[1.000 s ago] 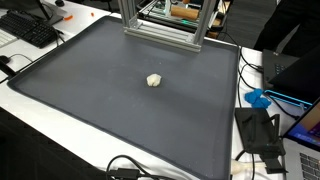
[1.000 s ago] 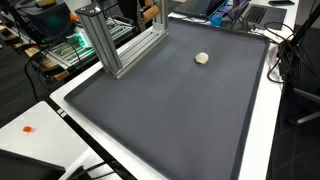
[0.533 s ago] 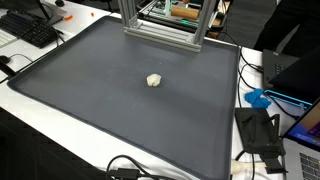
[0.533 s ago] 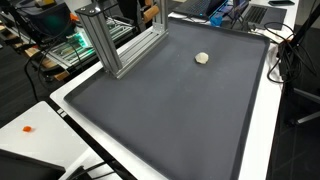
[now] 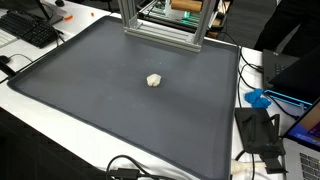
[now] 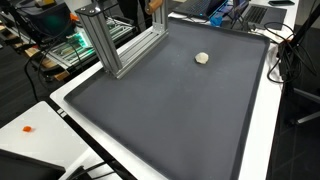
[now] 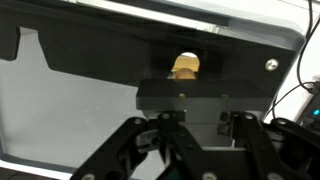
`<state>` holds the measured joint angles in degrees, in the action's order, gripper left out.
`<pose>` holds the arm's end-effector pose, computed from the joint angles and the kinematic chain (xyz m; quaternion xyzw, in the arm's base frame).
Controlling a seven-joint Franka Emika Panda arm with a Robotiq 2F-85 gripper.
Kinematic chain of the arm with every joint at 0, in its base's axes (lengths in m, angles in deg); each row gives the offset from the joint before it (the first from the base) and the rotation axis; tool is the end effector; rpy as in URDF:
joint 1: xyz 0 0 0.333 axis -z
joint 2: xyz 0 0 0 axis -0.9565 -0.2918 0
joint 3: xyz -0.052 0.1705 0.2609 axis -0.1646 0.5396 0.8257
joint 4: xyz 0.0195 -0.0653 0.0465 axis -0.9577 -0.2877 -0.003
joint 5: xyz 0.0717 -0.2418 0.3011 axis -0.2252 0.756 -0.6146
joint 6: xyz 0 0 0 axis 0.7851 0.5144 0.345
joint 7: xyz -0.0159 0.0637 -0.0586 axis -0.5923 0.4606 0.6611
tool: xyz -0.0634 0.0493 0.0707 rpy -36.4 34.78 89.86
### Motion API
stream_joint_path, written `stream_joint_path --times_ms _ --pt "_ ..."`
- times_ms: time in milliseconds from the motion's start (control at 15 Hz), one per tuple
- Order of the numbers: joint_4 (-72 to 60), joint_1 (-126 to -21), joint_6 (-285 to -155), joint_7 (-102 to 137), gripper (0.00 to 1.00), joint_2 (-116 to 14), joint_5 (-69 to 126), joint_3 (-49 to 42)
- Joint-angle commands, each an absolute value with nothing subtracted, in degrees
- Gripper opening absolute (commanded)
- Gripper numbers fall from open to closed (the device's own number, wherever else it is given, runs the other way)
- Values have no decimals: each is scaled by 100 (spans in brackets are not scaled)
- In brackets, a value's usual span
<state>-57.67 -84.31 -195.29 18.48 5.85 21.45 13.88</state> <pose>0.3154 0.1609 0.5101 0.9891 0.1347 0.0518 0.0290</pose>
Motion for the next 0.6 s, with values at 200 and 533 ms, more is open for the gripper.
stream_joint_path --times_ms 200,533 --pt "-5015 -8397 -19622 1623 22 43 2445 1345" --pt "-4625 -8407 -20101 1668 22 -531 2444 1358"
